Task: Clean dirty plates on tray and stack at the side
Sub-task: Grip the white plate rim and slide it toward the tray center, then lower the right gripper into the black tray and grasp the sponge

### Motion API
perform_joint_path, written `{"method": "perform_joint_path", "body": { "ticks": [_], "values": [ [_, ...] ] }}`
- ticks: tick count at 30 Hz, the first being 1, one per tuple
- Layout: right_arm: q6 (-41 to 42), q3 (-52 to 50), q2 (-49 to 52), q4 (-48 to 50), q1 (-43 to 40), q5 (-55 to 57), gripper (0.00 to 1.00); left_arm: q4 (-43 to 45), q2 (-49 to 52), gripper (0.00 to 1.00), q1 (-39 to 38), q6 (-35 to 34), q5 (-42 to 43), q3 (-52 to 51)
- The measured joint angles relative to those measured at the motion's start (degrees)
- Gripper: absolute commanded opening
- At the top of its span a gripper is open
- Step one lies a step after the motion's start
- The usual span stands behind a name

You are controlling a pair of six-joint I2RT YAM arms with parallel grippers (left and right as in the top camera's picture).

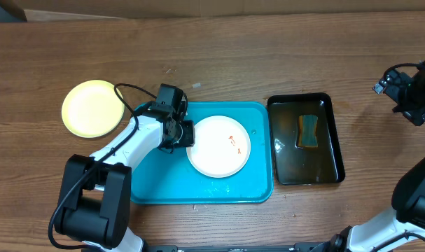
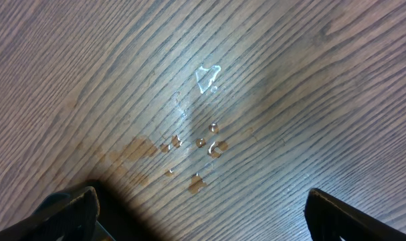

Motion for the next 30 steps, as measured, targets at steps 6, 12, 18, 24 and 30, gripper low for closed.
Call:
{"method": "perform_joint_path", "body": {
  "ticks": [6, 12, 18, 24, 30],
  "values": [
    [0.0, 0.0, 0.0, 0.0, 0.0, 0.0, 1.00, -0.5, 0.0, 0.33, 0.0, 1.1, 0.0, 0.9],
    [0.0, 0.0, 0.0, 0.0, 0.0, 0.0, 1.00, -0.5, 0.0, 0.20, 0.0, 1.2, 0.1, 0.9],
    [0.0, 0.0, 0.0, 1.7, 0.0, 0.0, 1.00, -1.4, 0.0, 0.12, 0.0, 1.7, 1.1, 0.9],
    [0.0, 0.0, 0.0, 2.9, 0.0, -2.6, 1.00, -1.9, 0.0, 0.10, 0.0, 2.6, 1.3, 0.9],
    [-0.5, 0.0, 0.0, 0.5, 0.1, -13.4, 0.85, -2.1, 0.0, 0.09, 0.0, 2.6, 1.3, 0.9]
  ]
}}
